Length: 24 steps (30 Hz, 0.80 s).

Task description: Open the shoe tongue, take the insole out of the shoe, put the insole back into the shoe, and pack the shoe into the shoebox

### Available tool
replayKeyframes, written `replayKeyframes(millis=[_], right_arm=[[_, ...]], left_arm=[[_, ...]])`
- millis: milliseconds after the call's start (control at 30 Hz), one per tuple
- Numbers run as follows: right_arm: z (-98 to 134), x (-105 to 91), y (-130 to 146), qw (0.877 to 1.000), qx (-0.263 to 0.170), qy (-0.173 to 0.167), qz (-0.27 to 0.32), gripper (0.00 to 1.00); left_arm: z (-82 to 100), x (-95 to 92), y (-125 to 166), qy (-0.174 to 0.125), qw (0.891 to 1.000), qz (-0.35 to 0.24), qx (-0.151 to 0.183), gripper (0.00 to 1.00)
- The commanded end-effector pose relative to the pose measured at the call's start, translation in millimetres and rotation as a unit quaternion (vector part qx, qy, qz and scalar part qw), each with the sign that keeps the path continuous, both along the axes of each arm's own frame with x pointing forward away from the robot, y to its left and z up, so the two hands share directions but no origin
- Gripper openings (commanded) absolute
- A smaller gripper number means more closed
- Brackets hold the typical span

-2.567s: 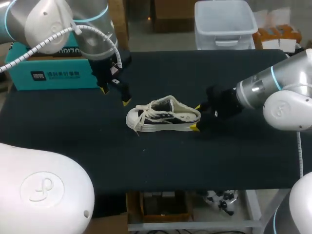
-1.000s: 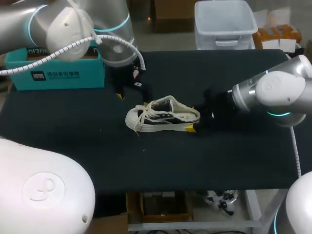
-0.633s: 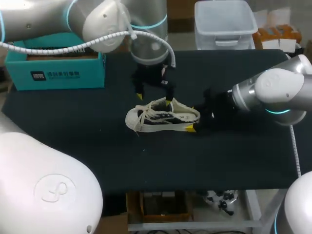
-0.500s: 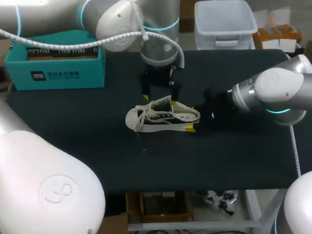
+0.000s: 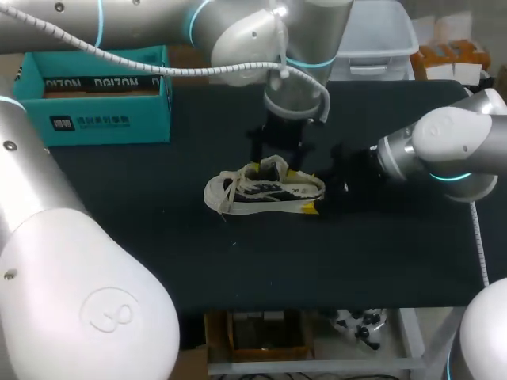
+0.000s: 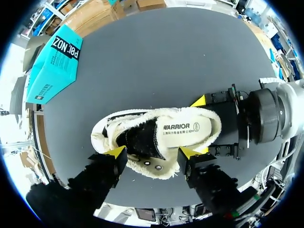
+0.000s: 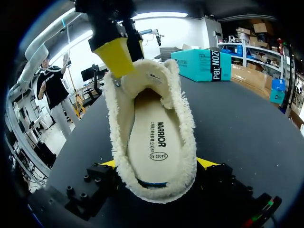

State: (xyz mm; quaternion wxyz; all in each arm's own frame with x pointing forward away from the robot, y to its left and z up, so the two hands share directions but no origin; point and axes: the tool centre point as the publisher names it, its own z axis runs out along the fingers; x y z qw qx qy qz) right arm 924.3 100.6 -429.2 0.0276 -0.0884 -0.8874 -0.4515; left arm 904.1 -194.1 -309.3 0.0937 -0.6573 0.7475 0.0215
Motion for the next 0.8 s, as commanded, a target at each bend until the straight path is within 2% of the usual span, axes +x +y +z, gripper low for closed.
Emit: replayKeyframes(millis=[33,133,200,233,267,500,800], right_arm=[[-7.3,0.5,1.4,1.0,0.001,0.001,0.001,0.0],[-7.3,0.5,1.4,1.0,0.001,0.001,0.001,0.0],[-7.3,0.5,1.4,1.0,0.001,0.001,0.001,0.0],[-7.3,0.5,1.4,1.0,0.001,0.001,0.001,0.0],[-7.3,0.5,1.4,1.0,0.001,0.001,0.001,0.0],[-7.3,0.5,1.4,1.0,0.001,0.001,0.001,0.0],[-7.3,0.5,1.4,1.0,0.001,0.001,0.001,0.0]], left_arm=[[-7.6,5.3,-1.8,0.004,0.999,0.006,0.035,0.57],[-12.1,6.7,2.1,0.006,0.999,0.01,0.038,0.47],[-13.8,7.5,4.2,0.01,0.999,0.012,0.037,0.24],[-14.6,7.8,5.4,0.011,0.999,0.013,0.037,0.04],[-15.1,8.0,6.5,0.011,0.999,0.014,0.035,0.0],[-6.0,3.1,18.1,0.004,1.0,0.004,-0.003,0.0],[14.7,-11.3,46.1,-0.016,0.996,-0.014,-0.089,0.0]])
